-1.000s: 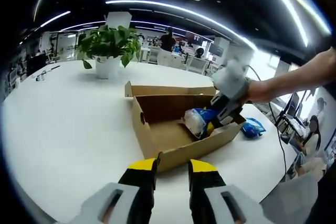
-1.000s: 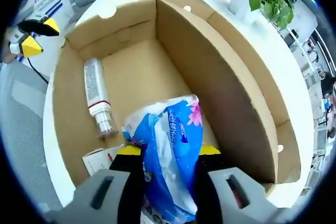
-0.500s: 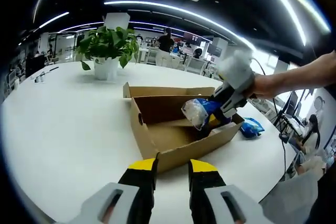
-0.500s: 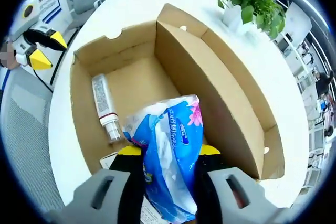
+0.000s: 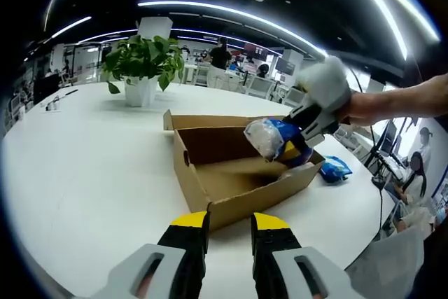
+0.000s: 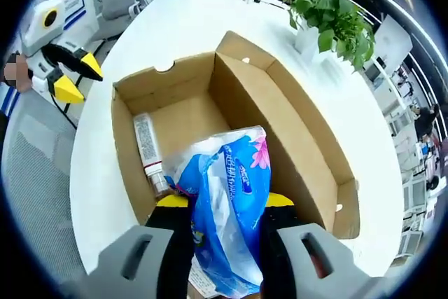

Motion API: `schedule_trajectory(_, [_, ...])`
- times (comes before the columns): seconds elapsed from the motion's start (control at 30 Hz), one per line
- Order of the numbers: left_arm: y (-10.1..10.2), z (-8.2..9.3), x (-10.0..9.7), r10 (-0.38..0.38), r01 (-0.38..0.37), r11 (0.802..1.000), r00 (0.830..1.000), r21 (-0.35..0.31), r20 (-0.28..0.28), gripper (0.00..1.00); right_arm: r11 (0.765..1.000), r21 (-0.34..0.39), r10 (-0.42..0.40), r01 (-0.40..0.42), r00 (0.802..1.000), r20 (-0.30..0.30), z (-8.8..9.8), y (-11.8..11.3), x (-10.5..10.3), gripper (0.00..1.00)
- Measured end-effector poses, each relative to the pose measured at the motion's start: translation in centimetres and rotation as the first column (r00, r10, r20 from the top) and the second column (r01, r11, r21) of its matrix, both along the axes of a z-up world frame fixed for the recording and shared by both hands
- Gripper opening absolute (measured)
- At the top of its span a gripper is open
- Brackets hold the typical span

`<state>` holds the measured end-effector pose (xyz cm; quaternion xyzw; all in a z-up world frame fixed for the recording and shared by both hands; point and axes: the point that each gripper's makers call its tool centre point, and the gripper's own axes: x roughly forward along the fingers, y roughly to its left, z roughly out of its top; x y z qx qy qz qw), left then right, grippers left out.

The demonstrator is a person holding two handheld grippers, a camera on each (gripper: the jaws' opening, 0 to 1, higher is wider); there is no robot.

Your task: Operate the shoe box by opening the lid, removing the specified soft item, and placing it in the target area until the item is outside and the box remains undamaged.

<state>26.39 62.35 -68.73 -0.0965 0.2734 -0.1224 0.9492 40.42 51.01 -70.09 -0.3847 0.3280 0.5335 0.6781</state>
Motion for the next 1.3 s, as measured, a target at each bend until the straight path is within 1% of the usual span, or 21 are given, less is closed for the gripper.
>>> schedule_trajectory(0.17, [0.0,0.0,0.0,-0.002,0.002,1.000,1.000,-0.001,0.000,0.24,1.000,0.007,0.003,-0.003,1.000,0.016,0.6,-0.1,0.0,0.31])
schedule_trajectory(0.5, [-0.2,-0.1,0.0,-0.011,0.011,1.000,1.000,-0.002,-0.005,0.24,1.000,0.027,0.009,-0.010,0.999,0.053,2.5,-0.6,-0.3,0.31])
schedule_trajectory(0.93, [-0.3,-0.3,-0.1,-0.011,0.011,1.000,1.000,-0.001,-0.016,0.24,0.998,0.027,0.045,-0.049,0.991,0.128,5.2,-1.3,-1.2,0.31])
schedule_trajectory(0.97, [-0.3,-0.3,-0.1,-0.010,0.010,1.000,1.000,-0.001,-0.016,0.24,0.998,0.028,0.046,-0.050,0.990,0.130,5.0,-1.4,-1.1,0.31])
schedule_trajectory(1.1, [-0.1,-0.5,-0.2,0.000,0.000,1.000,1.000,-0.015,-0.027,0.24,0.998,0.030,0.051,-0.056,0.988,0.146,5.7,-1.9,-1.2,0.31])
schedule_trajectory(1.3, [0.4,-0.6,-0.2,0.023,-0.023,0.999,0.999,-0.021,-0.030,0.24,0.998,0.007,0.063,-0.065,0.982,0.175,6.1,-3.2,-1.1,0.31])
